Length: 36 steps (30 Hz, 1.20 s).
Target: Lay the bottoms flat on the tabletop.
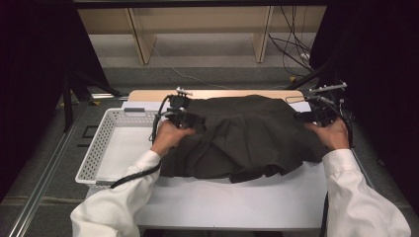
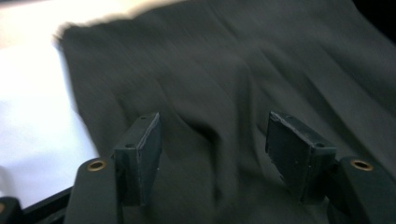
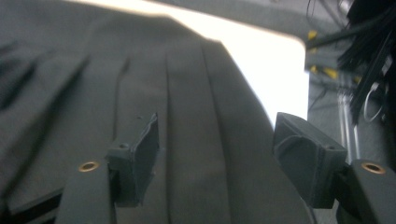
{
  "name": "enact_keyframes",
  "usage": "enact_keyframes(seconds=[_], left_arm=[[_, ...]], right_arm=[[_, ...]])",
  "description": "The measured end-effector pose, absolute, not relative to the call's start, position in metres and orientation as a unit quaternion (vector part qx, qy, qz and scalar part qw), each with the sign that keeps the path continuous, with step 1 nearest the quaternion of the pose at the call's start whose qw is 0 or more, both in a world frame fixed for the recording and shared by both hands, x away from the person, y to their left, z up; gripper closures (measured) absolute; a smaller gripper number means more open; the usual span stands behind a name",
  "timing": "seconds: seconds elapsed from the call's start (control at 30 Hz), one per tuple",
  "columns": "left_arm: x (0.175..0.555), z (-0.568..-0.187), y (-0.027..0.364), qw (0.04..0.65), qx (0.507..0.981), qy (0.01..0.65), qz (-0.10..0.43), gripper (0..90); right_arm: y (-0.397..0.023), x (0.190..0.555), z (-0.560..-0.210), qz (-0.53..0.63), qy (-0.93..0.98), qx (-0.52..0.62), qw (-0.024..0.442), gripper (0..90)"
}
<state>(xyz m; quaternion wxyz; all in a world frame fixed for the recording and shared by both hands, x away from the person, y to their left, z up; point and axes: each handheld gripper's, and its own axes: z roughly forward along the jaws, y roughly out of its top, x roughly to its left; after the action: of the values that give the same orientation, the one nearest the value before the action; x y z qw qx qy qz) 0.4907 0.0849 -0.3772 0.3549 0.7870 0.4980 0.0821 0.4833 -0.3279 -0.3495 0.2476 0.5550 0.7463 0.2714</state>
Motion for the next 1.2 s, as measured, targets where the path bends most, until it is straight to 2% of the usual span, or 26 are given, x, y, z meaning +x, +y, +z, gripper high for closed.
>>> enact_keyframes(seconds=[0.23, 0.43, 0.5, 0.67, 0.73, 0.83, 0.87, 0.93, 0.97, 1.03, 1.13, 1.2], left_arm=[[0.443, -0.415, 0.070, 0.331, 0.820, 0.464, 0.046, 28.1], [0.415, -0.447, 0.058, 0.298, 0.840, 0.451, 0.044, 16.5], [0.408, -0.456, 0.055, 0.287, 0.849, 0.441, 0.041, 16.0], [0.402, -0.473, 0.045, 0.265, 0.859, 0.435, 0.054, 14.9], [0.401, -0.475, 0.042, 0.265, 0.861, 0.429, 0.071, 13.7], [0.401, -0.477, 0.039, 0.262, 0.862, 0.424, 0.096, 15.2], [0.399, -0.478, 0.038, 0.258, 0.862, 0.419, 0.122, 18.3], [0.397, -0.478, 0.038, 0.267, 0.862, 0.407, 0.139, 30.6], [0.397, -0.476, 0.038, 0.262, 0.864, 0.399, 0.162, 45.5], [0.400, -0.477, 0.041, 0.277, 0.862, 0.403, 0.130, 69.7], [0.403, -0.476, 0.042, 0.276, 0.867, 0.395, 0.130, 82.8], [0.404, -0.476, 0.044, 0.280, 0.865, 0.399, 0.122, 84.3]], right_arm=[[-0.356, 0.471, -0.393, 0.260, 0.743, 0.583, 0.201, 28.3], [-0.379, 0.471, -0.427, 0.239, 0.734, 0.615, 0.160, 25.4], [-0.384, 0.471, -0.438, 0.246, 0.729, 0.624, 0.140, 24.7], [-0.379, 0.467, -0.449, 0.242, 0.740, 0.615, 0.124, 22.6], [-0.376, 0.466, -0.450, 0.262, 0.739, 0.612, 0.104, 22.7], [-0.361, 0.465, -0.456, 0.238, 0.763, 0.592, 0.101, 20.6], [-0.357, 0.465, -0.458, 0.232, 0.769, 0.588, 0.099, 20.5], [-0.349, 0.465, -0.464, 0.218, 0.778, 0.581, 0.098, 19.3], [-0.346, 0.464, -0.466, 0.209, 0.781, 0.578, 0.109, 19.2], [-0.341, 0.464, -0.466, 0.196, 0.782, 0.579, 0.122, 21.4], [-0.339, 0.463, -0.465, 0.193, 0.776, 0.585, 0.132, 27.5], [-0.340, 0.463, -0.464, 0.195, 0.774, 0.588, 0.133, 31.3]])
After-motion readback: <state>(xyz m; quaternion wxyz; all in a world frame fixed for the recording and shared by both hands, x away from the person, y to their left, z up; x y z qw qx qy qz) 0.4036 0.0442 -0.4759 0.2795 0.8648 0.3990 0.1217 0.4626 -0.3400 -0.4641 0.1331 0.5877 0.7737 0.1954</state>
